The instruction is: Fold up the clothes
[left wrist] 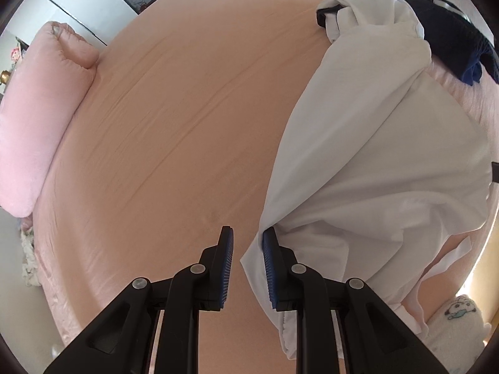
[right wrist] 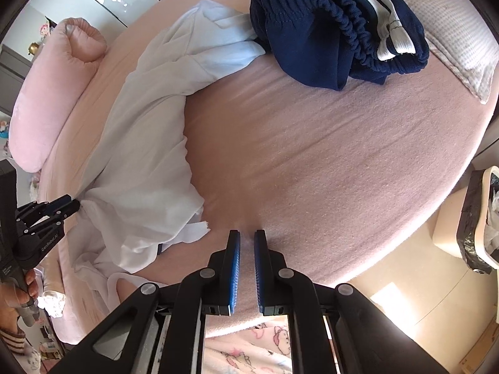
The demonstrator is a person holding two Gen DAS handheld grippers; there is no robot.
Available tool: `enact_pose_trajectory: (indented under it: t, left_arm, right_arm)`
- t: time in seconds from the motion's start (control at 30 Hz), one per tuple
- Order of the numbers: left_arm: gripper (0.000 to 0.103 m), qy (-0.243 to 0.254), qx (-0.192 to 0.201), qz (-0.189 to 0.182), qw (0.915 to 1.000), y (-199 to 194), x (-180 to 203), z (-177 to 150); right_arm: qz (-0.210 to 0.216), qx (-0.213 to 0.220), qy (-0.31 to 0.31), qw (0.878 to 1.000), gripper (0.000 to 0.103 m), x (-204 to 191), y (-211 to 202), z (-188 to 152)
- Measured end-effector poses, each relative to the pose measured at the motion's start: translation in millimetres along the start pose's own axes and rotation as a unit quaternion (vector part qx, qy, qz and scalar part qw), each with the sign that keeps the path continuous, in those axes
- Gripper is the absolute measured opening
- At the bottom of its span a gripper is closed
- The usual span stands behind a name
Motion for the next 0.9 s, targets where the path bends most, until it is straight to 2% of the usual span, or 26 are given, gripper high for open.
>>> enact_pose_trajectory:
  t: [0.07,0.13,0.2,0.23,0.27,0.3,0.33,0.37,0.4,0.43,0.6,0.7,0.77,0.83,0.9]
  left_arm:
    - [0.017,-0.024,0.007,-0.039,0.9989,-7.9,2.7,1.0]
    - [0.017,-0.06,0.006,-0.091,0.994,-16.2,5.2,1.2]
    - [0.019,-0.11,0.009,-0.158,0.9814,-26.5,6.7,1.2]
    - [0.021,-0.135,0.01,-0.192,0.9719,-31.7,7.4,0.8]
    - [0.03,-0.16,0.011,-0.223,0.9615,-35.6,4.3,1.9]
    - [0.048,-0.182,0.013,-0.242,0.9531,-37.1,-4.9,5.2]
    - [0.058,-0.2,0.021,-0.25,0.9471,-40.3,-9.5,6.5]
    - [0.067,-0.216,0.032,-0.257,0.9415,-43.5,-16.8,10.8]
    - [0.067,-0.225,0.046,-0.259,0.9383,-48.4,-26.7,18.1]
    - [0.067,-0.233,0.055,-0.258,0.936,-56.7,-28.9,17.1]
    - [0.067,-0.272,0.104,-0.251,0.923,-94.3,-49.0,-9.5]
    - [0.067,-0.291,0.132,-0.252,0.9136,-123.4,-53.8,-31.9]
    - [0.067,-0.298,0.148,-0.253,0.9084,-143.9,-50.3,-45.6]
    - [0.067,-0.297,0.156,-0.251,0.908,-161.7,-41.7,-57.1]
    - [0.067,-0.289,0.164,-0.244,0.911,-175.3,-32.7,-61.8]
  right_arm:
    - [0.013,-0.001,-0.002,1.0,0.006,-2.3,-2.5,1.2]
    - [0.022,-0.002,-0.003,1.0,0.008,-4.4,-5.6,2.5]
    - [0.027,-0.002,-0.007,1.0,0.008,-6.7,-8.8,3.5]
    - [0.026,-0.005,-0.01,1.0,0.009,-7.1,-10.2,3.7]
    - [0.026,-0.008,-0.013,1.0,0.011,-7.5,-11.6,3.6]
    - [0.028,-0.01,-0.017,0.999,0.018,-8.2,-13.7,3.5]
    - [0.03,-0.01,-0.017,0.999,0.024,-8.7,-16.6,3.4]
    - [0.032,-0.01,-0.017,0.999,0.038,-9.3,-19.8,3.2]
    - [0.037,-0.005,-0.016,0.999,0.048,-10.9,-26.4,2.2]
    - [0.041,0.0,-0.015,0.999,0.051,-12.6,-33.0,1.2]
    - [0.066,0.032,-0.025,0.997,0.053,-24.2,-71.3,-2.1]
    - [0.082,0.058,-0.049,0.994,0.054,-62.2,-85.7,-5.6]
    - [0.091,0.074,-0.06,0.991,0.056,-65.7,-107.3,-12.2]
    - [0.105,0.087,-0.067,0.988,0.059,-65.6,-129.7,-20.2]
    - [0.114,0.094,-0.069,0.987,0.061,-68.2,-143.6,-24.1]
Point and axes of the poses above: each gripper's, at about its wrist camera, not at the fingertips, and y roughly the way its jaws point, x to its right, z to its top, the point moved 6 cm from there along y, roughly the way its jaws point, and after that the axes turned 3 degrees about y, right-handed, at the moved point
